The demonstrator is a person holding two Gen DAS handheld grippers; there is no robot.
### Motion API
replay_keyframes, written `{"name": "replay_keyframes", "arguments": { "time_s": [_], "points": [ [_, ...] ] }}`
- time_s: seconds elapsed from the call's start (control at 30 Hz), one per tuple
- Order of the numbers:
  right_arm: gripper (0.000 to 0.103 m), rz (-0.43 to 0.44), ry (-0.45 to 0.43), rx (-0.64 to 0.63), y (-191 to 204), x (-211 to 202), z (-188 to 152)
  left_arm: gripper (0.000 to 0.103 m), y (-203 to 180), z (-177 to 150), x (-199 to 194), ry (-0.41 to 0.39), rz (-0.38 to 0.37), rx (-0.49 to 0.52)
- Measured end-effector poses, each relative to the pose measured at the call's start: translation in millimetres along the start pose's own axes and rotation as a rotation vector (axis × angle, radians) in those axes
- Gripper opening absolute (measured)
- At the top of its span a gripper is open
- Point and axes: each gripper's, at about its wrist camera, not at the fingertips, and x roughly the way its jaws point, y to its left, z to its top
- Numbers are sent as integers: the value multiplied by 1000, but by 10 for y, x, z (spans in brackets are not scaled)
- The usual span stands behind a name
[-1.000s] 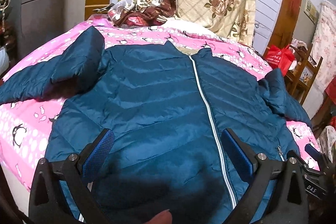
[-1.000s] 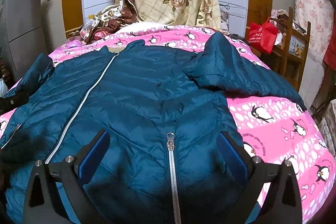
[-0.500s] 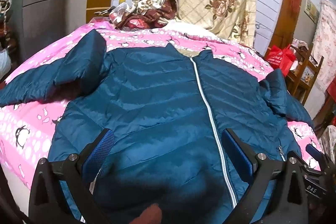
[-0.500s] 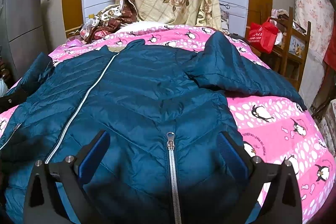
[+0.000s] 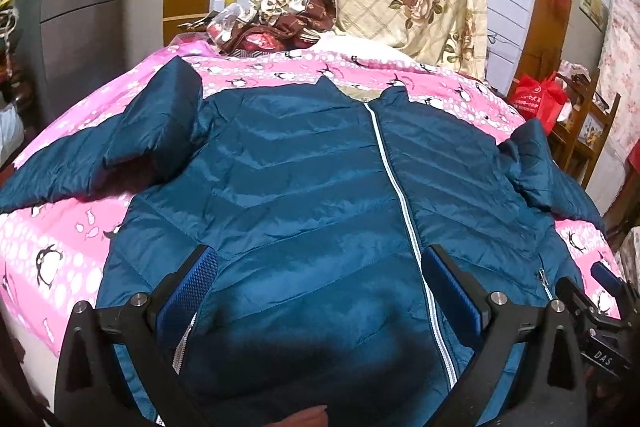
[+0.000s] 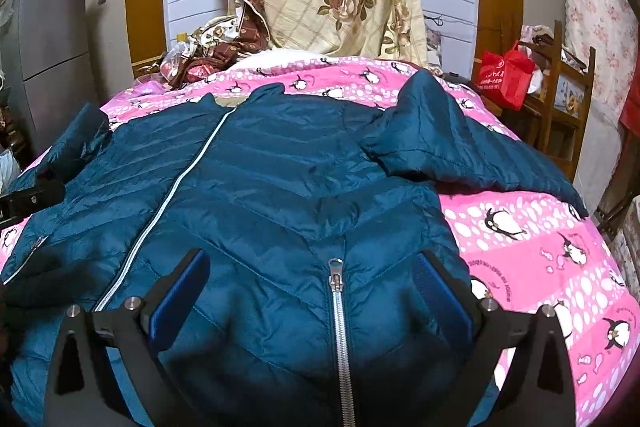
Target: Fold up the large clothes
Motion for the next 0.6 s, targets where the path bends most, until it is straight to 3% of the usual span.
{"name": "replay_keyframes", "arguments": {
  "time_s": [0.6],
  "points": [
    [103,41,-24,9,9,-44,-3,77,6,-19,41,18,-7,-10]
  ]
}}
